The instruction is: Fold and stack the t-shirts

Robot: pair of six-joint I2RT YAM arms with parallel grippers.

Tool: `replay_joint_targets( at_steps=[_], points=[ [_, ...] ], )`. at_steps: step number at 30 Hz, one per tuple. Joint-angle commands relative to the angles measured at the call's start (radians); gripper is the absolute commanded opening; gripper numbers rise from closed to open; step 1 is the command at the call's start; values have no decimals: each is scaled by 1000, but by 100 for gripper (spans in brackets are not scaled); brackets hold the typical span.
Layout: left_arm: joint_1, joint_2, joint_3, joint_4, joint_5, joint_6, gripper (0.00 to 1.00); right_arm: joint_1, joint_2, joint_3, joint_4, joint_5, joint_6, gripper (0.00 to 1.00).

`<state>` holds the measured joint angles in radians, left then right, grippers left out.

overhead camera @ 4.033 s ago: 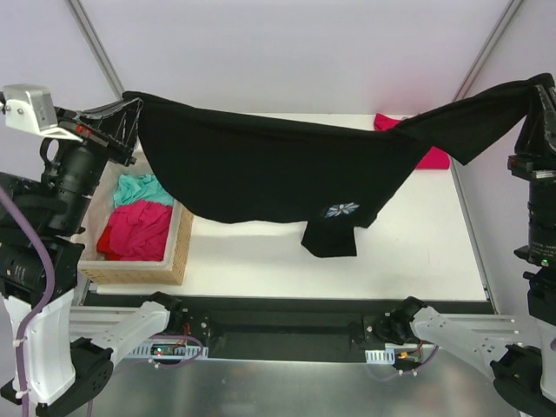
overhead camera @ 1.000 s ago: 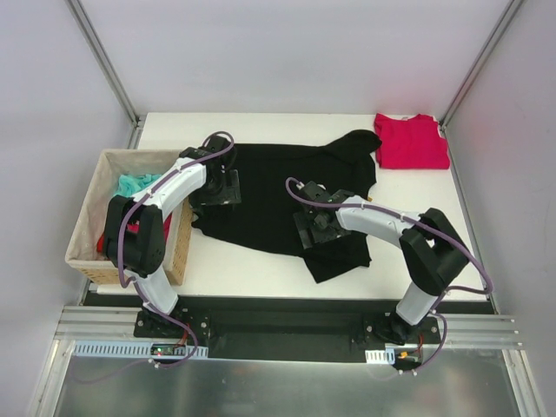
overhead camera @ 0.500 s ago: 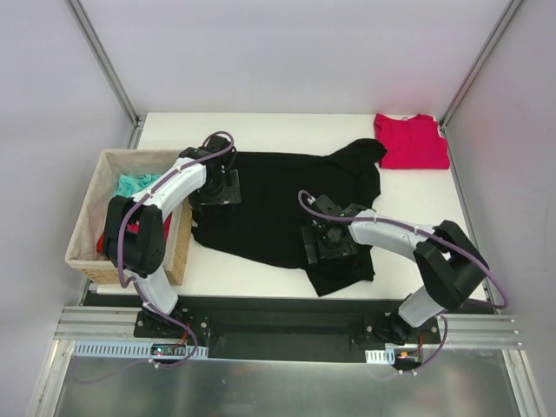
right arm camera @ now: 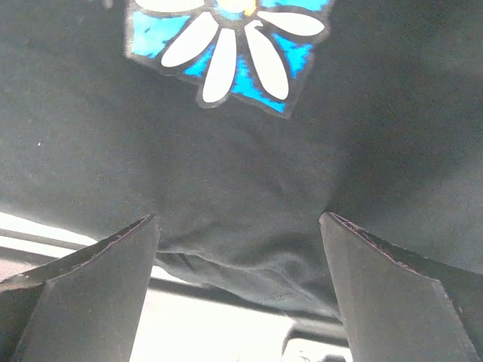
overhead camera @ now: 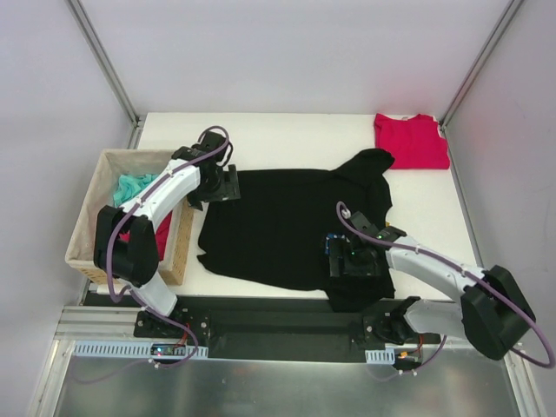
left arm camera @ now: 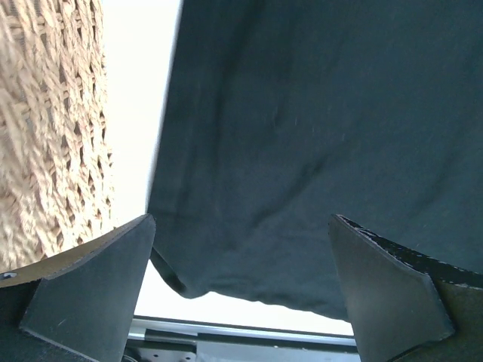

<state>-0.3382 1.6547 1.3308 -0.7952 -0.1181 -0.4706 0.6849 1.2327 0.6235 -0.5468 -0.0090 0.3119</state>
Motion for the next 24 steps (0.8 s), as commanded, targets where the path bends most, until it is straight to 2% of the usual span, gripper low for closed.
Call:
replay_joint_targets(
  at_steps=[1, 5, 8, 15, 24],
  points=[
    [7, -50, 16, -26, 9, -39, 99, -42, -105, -41, -160, -13, 23, 93],
    [-5, -39, 7, -18, 18, -48, 99, -73, -151, -59, -177, -20, 16, 94],
    [-25, -24, 24, -6, 47, -43, 99, -68, -148, -10, -183, -17, 0, 93],
    [-117, -27, 127, 36, 178, 15, 99, -56, -9, 257, -217, 138, -111, 94],
    [-186, 39, -62, 74, 157, -59, 99, -53, 143, 571, -237, 234, -198, 94]
  ],
)
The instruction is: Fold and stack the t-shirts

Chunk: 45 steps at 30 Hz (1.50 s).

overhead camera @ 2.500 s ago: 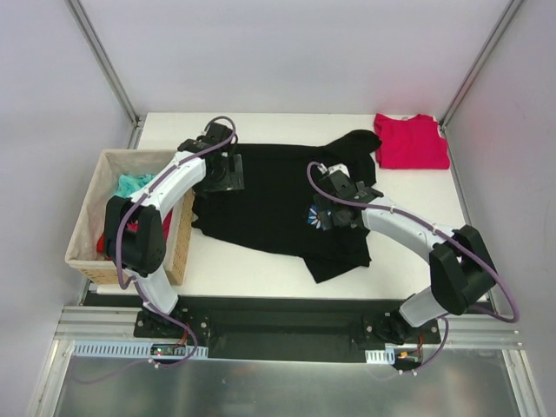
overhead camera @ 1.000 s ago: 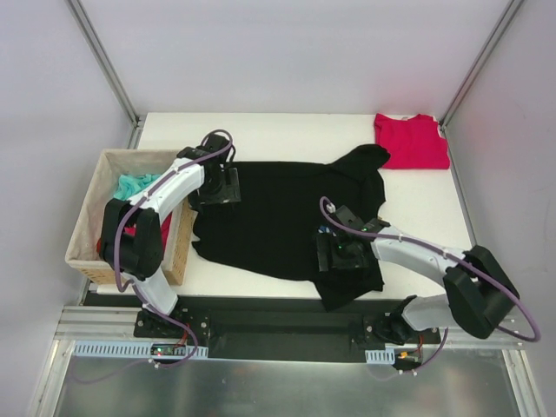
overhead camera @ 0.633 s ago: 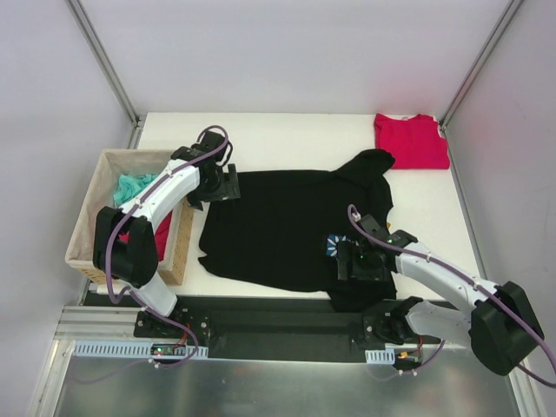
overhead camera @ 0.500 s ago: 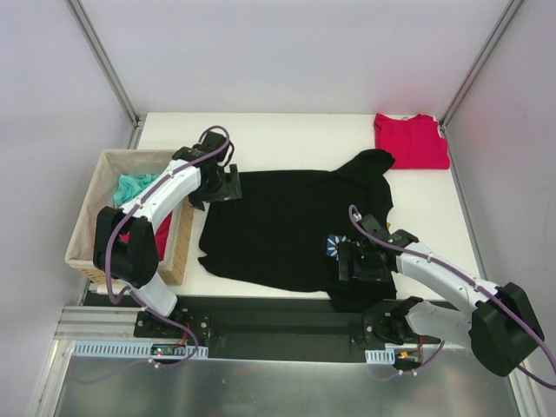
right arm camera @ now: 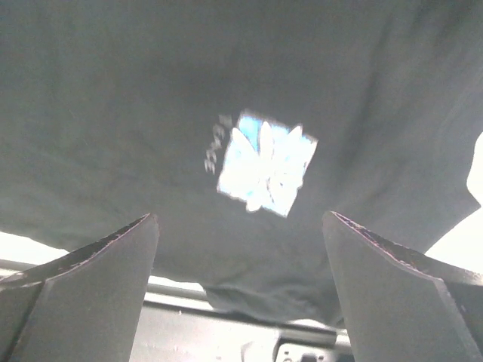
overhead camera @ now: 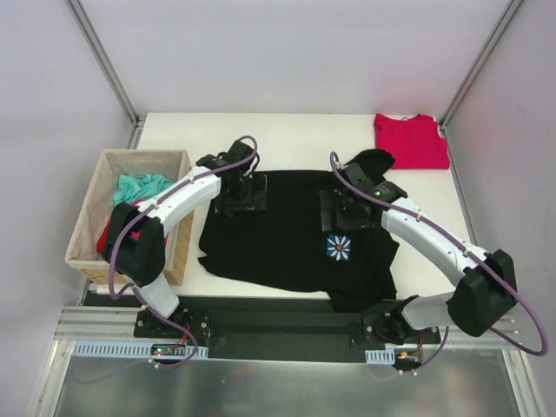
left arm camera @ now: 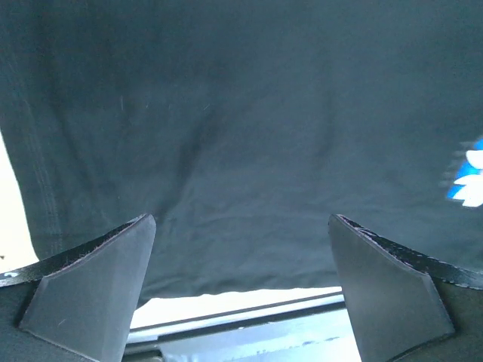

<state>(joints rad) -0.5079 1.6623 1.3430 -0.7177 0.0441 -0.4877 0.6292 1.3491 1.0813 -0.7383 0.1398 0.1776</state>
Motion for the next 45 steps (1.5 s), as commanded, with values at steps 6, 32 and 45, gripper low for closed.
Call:
replay_joint_targets(
  at_steps=[6, 32, 45],
  points=[
    [-20, 34, -171, 7, -10, -83, 99, -52, 53, 229, -76, 152, -113, 95],
    [-20, -159, -551, 116, 122, -207, 99, -66, 25, 195, -53, 103, -107, 95],
    [-18, 160, 408, -454, -619, 241, 99, -77, 186, 422, -44, 297, -171, 95]
  ],
)
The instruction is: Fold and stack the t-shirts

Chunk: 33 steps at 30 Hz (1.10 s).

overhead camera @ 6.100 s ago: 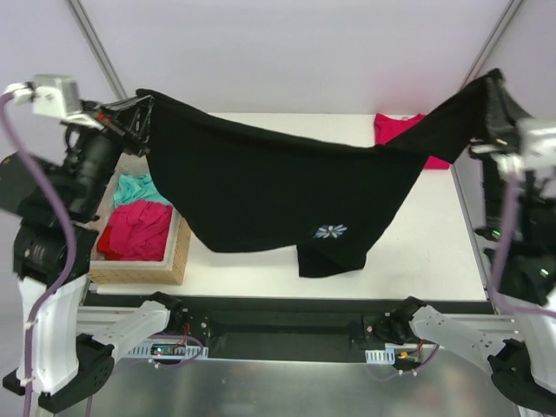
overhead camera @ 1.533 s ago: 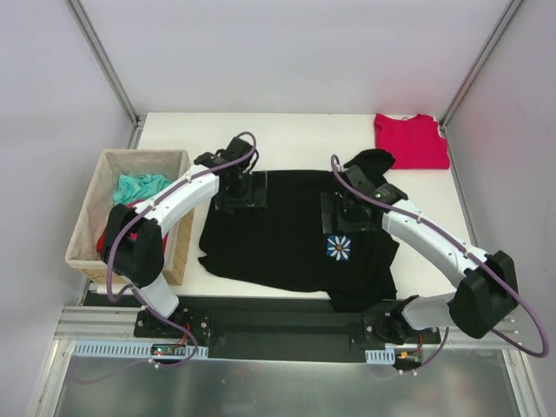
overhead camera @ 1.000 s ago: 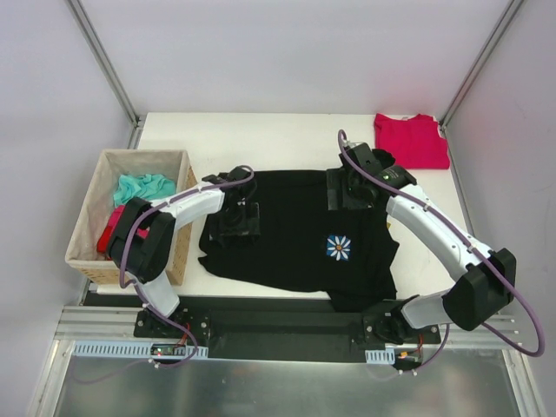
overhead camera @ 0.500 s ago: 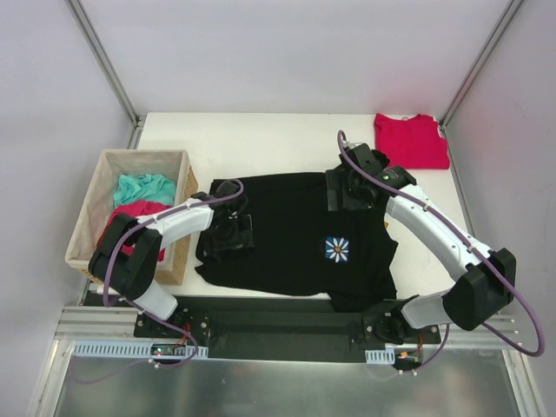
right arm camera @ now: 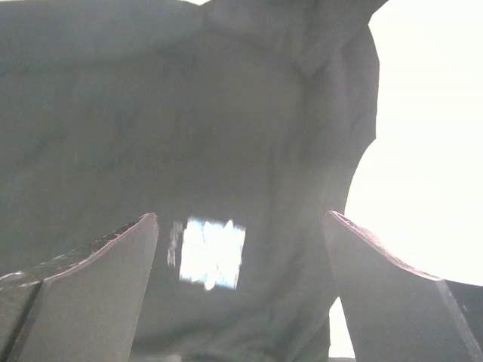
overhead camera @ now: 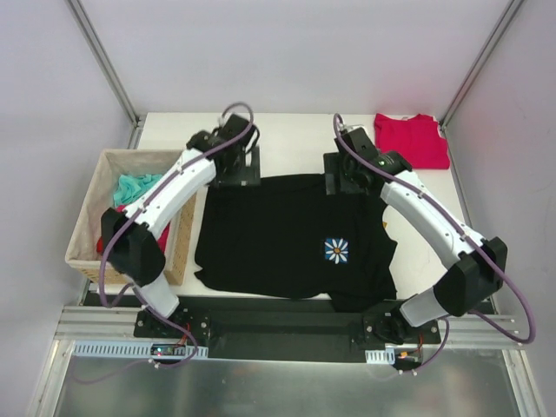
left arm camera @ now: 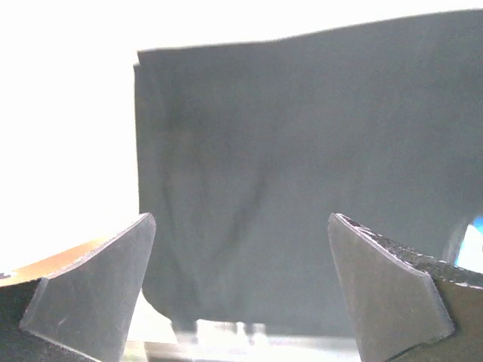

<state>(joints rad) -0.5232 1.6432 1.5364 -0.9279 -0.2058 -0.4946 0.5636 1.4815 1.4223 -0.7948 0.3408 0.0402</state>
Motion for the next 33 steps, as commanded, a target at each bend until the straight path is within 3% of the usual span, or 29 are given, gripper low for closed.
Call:
replay_joint_targets(
  at_steps=[1, 3, 6, 9, 17, 23, 27, 33],
  points=[
    [8, 222, 226, -223, -342, 263, 99, -13, 59, 79, 23, 77, -36, 95],
    [75, 245, 220, -169, -184, 304, 99, -16, 62, 55, 57, 41, -36, 95],
    [141, 335, 225, -173, -245, 321, 99, -14, 59, 20, 62, 1, -36, 95],
    [199, 374, 255, -177, -191, 309, 99, -14, 33, -31, 74, -16, -30, 95],
    [189, 504, 366, -180, -207, 324, 97, 7, -12, -56, 101, -62, -13, 94],
    [120, 498, 413, -114, -110, 347, 89, 7, -12, -49, 109, -72, -8, 94],
    [121, 518, 380, -114, -101, 337, 76, 7, -20, -59, 111, -68, -8, 94],
    [138, 509, 308, -109, -60, 283, 41, 7, -7, -60, 112, -77, -6, 94]
  ],
)
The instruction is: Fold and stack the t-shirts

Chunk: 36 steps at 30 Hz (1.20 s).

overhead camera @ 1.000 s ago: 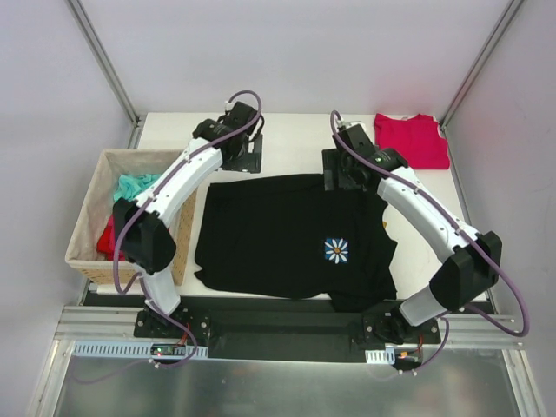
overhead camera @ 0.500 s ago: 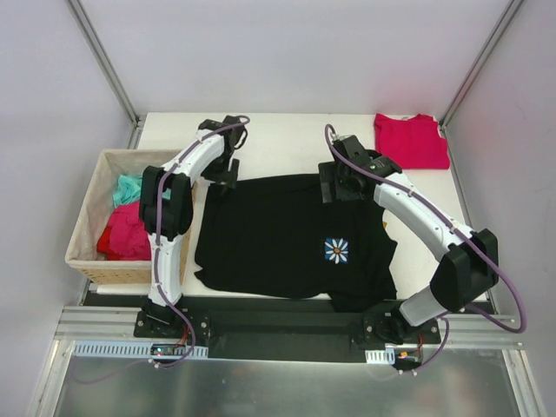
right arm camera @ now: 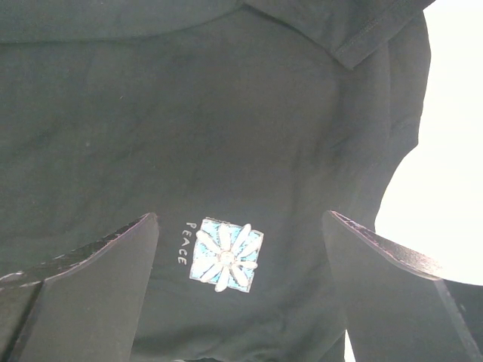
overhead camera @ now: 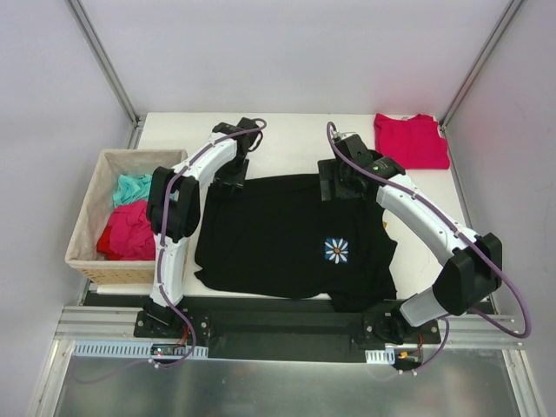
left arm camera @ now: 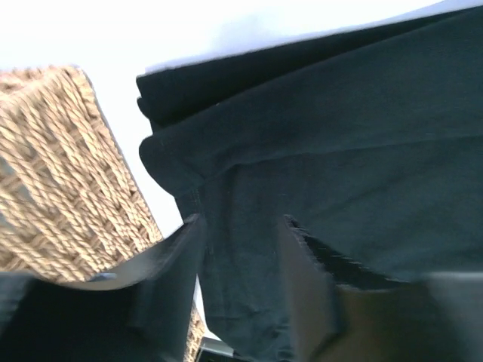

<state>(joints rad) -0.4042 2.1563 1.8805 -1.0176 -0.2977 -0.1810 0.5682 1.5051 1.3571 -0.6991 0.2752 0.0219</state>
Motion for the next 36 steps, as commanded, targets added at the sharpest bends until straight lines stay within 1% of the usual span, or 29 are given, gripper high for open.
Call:
replay_joint_targets(
  at_steps=[1, 5, 8, 9, 16, 20, 26, 31, 36],
  points=[
    [19, -12, -41, -19, 37, -37, 38, 4, -31, 7, 16, -13, 12, 94],
    [33, -50, -73, -15, 34, -86, 40, 4, -25, 7, 18, -21, 12, 94],
    [76, -62, -104, -10, 60, -123, 41, 5, -26, 2, 19, -21, 12, 94],
    [94, -70, -122, -4, 74, -130, 41, 6, -28, -1, 20, -21, 12, 94],
    [126, -107, -165, 45, 98, -164, 41, 9, -22, -1, 23, -25, 12, 94],
    [133, -102, -161, 56, 111, -160, 42, 12, -19, -4, 26, -27, 12, 94],
    [133, -70, -107, 71, 114, -144, 43, 15, -16, 0, 26, -27, 10, 94],
    [151, -42, -98, 93, 127, -144, 40, 16, -22, -4, 24, -25, 9, 94],
    [173, -26, -96, 114, 149, -144, 31, 16, -20, -4, 26, -27, 7, 94]
  ],
)
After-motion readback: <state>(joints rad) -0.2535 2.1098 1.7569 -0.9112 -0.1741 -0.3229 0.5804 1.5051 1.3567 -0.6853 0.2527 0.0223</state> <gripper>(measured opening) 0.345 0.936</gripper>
